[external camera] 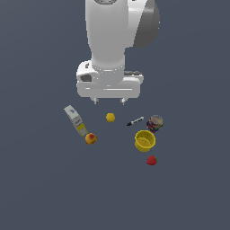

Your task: Pick up a designated object from a clutter of objects.

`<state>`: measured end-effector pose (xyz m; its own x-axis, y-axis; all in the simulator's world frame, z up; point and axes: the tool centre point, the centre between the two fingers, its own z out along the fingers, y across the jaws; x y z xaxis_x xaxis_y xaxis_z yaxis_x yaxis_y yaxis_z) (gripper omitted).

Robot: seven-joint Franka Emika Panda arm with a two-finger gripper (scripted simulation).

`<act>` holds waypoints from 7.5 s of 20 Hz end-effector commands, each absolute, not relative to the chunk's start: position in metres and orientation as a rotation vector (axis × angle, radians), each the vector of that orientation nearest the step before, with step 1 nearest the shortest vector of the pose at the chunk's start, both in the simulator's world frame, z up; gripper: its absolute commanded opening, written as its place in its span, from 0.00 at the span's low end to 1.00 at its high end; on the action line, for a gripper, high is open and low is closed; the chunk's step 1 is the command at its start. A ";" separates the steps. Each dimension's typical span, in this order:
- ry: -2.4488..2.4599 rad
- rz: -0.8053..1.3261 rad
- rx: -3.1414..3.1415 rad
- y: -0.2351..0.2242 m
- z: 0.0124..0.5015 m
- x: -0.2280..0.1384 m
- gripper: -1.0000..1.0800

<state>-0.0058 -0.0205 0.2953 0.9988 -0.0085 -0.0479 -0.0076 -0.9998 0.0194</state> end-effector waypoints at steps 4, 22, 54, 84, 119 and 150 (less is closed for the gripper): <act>-0.008 -0.079 3.121 -0.022 0.295 -0.007 0.96; 0.061 -0.096 3.121 -0.039 0.292 -0.011 0.96; 0.799 -0.030 3.047 -0.154 0.230 -0.037 0.96; 1.139 -0.001 2.928 -0.207 0.195 -0.063 0.96; 1.142 0.000 2.925 -0.209 0.176 -0.053 0.00; 1.143 0.000 2.926 -0.219 0.389 0.056 0.00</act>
